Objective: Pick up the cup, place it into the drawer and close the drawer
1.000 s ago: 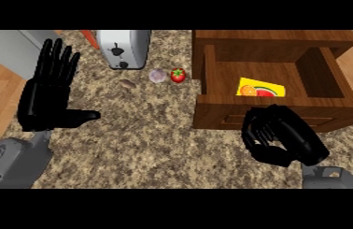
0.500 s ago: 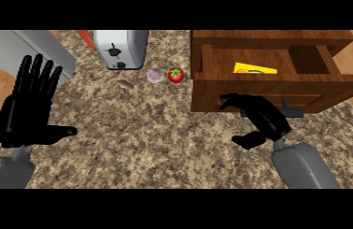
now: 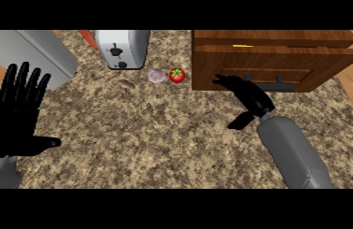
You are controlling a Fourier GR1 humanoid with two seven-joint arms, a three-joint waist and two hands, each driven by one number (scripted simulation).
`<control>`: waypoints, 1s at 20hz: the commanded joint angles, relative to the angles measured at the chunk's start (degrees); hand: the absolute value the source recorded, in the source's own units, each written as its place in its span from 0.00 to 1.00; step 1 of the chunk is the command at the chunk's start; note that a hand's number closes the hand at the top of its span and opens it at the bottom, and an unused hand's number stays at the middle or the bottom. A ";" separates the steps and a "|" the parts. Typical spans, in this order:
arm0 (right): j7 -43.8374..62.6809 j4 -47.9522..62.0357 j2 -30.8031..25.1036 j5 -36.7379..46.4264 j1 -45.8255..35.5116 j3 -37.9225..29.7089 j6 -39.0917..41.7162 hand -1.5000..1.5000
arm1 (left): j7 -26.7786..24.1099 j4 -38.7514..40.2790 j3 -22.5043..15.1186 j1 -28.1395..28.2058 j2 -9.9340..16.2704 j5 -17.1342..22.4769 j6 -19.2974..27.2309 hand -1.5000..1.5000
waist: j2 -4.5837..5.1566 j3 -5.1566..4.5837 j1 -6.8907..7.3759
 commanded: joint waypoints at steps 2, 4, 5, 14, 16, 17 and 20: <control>-8.83 15.95 -2.66 -2.04 -6.46 -5.51 -0.90 0.00 | 1.20 -0.18 2.10 -0.46 0.36 0.03 -2.27 0.00 | 0.52 0.16 0.24; -10.13 21.64 -3.91 -2.21 -12.14 -7.12 0.38 0.00 | 0.99 -0.09 2.87 0.75 0.43 0.42 -3.29 0.00 | 0.74 0.17 0.98; -8.53 22.22 -3.48 -2.64 -13.89 -7.90 1.10 0.00 | 2.74 -0.66 4.09 -0.03 1.38 1.71 -4.25 0.00 | 0.58 0.15 0.63; -11.10 32.72 -6.65 -1.69 -21.38 -9.91 0.40 0.00 | -2.65 4.39 1.64 0.64 -2.26 -2.35 -7.68 0.00 | 1.81 0.18 2.86; -11.24 33.88 -7.86 -1.98 -24.08 -10.40 2.46 0.00 | 0.25 3.76 0.47 -3.65 -3.25 -3.45 -3.37 0.00 | 1.77 0.23 2.32; -11.49 34.46 -8.10 -1.93 -23.44 -10.60 1.12 0.00 | 0.39 2.54 -0.33 -3.00 -3.55 -3.41 -3.71 0.00 | 2.31 0.31 3.60; -11.88 35.31 -11.58 -2.89 -26.99 -11.73 5.61 0.00 | -0.26 3.85 0.64 -3.79 -3.18 -3.65 -4.22 0.00 | 2.25 0.25 3.61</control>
